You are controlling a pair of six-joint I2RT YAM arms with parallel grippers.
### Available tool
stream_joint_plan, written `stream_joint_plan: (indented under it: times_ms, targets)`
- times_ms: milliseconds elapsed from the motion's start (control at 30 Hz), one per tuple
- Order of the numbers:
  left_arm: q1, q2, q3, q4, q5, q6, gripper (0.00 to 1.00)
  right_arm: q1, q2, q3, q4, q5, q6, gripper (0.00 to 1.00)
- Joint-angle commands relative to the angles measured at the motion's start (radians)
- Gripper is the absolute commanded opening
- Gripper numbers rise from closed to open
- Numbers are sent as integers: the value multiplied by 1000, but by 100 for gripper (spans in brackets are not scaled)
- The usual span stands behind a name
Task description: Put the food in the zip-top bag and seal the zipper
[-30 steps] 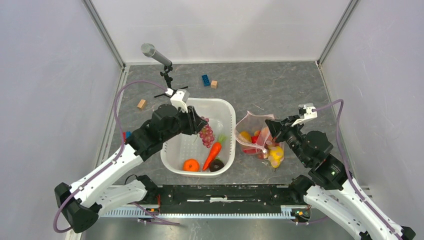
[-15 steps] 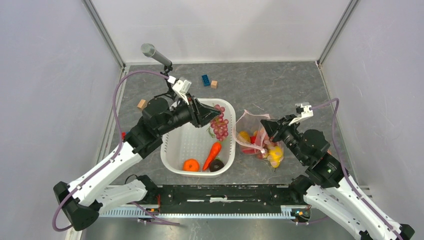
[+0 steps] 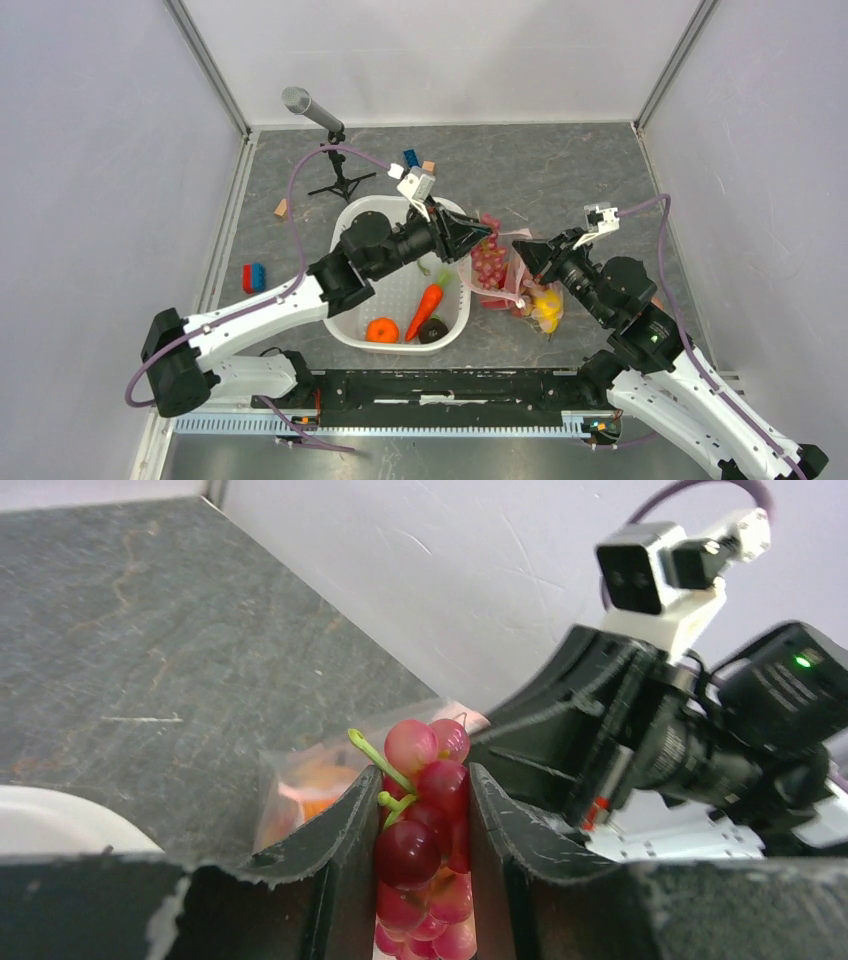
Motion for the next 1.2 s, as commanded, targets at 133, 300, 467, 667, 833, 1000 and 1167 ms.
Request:
stream_joint_plan:
  times_ms: [133,300,467,667,833,1000,1167]
  targets:
    - [-35,89,-5,220,-149,110,39,-2,-28,5,85,-30,33,1]
    - [-67,119,-75,230,-203,176,40,-2,-54,2,128,-51,73,2]
    - [-121,154,-34,200,-202,300,48,-2,-57,9,157,-73,99,2]
    - [-180,195,29,167,-234,412,56,-1,-71,-12,212,-62,139,2]
    - [-196,186,27,115,-187,423,57,-1,-87,28,93,123,118,1]
    - [-201,155,-20,88,-142,417,39,-2,-102,28,78,202,113,1]
    - [-206,155,-2,1,-64,451,34,-1,-115,12,81,199,121,1]
